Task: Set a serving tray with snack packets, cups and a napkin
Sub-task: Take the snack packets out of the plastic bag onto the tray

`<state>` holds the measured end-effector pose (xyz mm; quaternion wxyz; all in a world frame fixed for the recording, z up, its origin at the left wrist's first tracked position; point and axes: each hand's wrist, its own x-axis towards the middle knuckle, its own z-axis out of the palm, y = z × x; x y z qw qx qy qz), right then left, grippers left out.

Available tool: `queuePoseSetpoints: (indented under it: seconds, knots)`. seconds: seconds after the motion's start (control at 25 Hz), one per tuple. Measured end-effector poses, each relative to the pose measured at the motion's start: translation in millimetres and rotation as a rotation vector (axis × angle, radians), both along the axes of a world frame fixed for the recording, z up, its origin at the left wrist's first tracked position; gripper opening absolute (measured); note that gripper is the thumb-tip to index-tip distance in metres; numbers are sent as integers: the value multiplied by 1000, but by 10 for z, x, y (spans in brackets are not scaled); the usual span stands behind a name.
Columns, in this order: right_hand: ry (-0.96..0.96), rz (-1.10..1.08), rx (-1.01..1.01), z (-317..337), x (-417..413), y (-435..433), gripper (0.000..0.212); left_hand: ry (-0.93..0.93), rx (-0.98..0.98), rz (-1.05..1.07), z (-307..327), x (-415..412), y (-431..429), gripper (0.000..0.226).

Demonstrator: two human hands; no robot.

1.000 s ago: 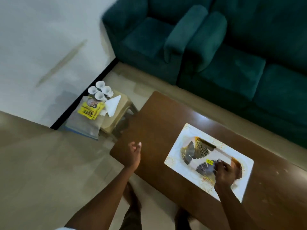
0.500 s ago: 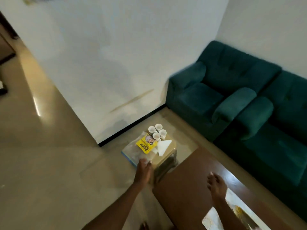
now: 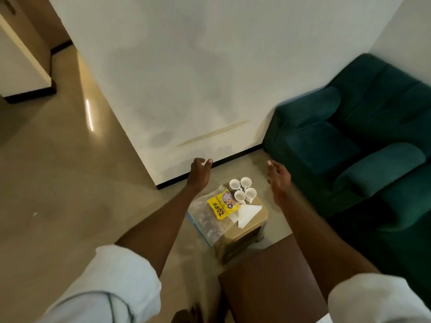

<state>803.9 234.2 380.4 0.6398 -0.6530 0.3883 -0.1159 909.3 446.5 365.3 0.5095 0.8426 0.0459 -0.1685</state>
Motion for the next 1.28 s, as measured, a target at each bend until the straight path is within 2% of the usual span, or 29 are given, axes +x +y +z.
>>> queuePoseSetpoints:
  seconds: [0.2, 0.4, 0.6, 0.76, 0.88, 1.0, 1.2, 1.28]
  knots:
    - [27, 200, -85, -379, 735, 162, 46, 62, 33, 56, -448, 455, 75, 50]
    - [134, 390, -182, -1364, 1126, 416, 48, 170, 80, 119, -1419, 635, 308, 47]
    - [309, 597, -229, -2517, 1102, 718, 57, 362, 131, 169, -2572, 351, 622, 51]
    - [436, 791, -551, -3134, 867, 817, 61, 525, 129, 238, -3232, -66, 719, 57]
    - [497, 873, -699, -3548, 701, 876, 66, 647, 40, 294, -3672, -213, 662, 64]
    - [468, 854, -750, -3707, 628, 898, 65, 715, -132, 419, -3819, -215, 568, 64]
    - [437, 817, -739, -3787, 638, 906, 61, 775, -361, 524, -3908, -197, 531, 25]
    - [426, 805, -730, -3742, 654, 921, 61, 799, -422, 562, -3842, -188, 587, 16]
